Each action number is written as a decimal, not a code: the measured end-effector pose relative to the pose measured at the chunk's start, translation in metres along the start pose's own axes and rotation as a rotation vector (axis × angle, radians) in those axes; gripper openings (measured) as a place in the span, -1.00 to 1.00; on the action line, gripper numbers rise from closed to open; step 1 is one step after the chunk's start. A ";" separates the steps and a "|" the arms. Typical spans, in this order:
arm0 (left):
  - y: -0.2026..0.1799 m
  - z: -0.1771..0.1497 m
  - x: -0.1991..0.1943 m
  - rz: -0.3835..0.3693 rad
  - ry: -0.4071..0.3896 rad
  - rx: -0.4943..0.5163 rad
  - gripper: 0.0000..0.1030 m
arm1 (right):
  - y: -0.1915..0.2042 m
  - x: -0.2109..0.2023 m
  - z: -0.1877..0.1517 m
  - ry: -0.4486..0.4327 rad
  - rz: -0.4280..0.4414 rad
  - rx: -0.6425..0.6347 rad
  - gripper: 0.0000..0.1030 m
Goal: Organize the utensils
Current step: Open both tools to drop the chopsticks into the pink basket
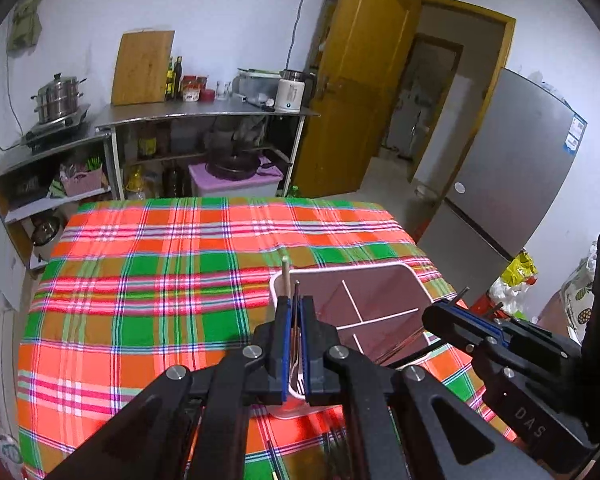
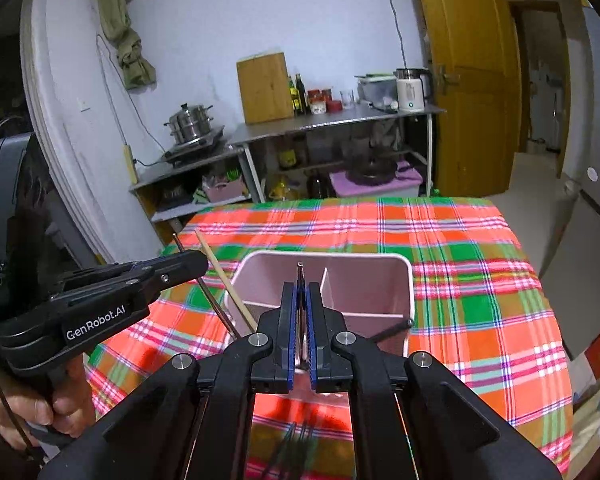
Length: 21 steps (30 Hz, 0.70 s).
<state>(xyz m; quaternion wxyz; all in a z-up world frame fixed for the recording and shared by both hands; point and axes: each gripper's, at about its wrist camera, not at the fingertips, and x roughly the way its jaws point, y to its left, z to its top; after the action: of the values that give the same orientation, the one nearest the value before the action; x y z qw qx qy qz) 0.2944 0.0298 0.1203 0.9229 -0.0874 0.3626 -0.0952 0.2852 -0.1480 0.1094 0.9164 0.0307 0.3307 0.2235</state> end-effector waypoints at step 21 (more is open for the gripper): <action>0.003 -0.052 -0.066 0.029 -0.067 -0.005 -0.91 | 0.000 -0.070 -0.034 -0.078 -0.021 -0.016 -0.71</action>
<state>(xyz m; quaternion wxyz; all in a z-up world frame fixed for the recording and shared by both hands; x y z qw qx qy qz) 0.2115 0.0438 0.1248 0.9356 -0.0876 0.3329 -0.0781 0.2168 -0.1815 0.1245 0.9310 0.0287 0.2933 0.2152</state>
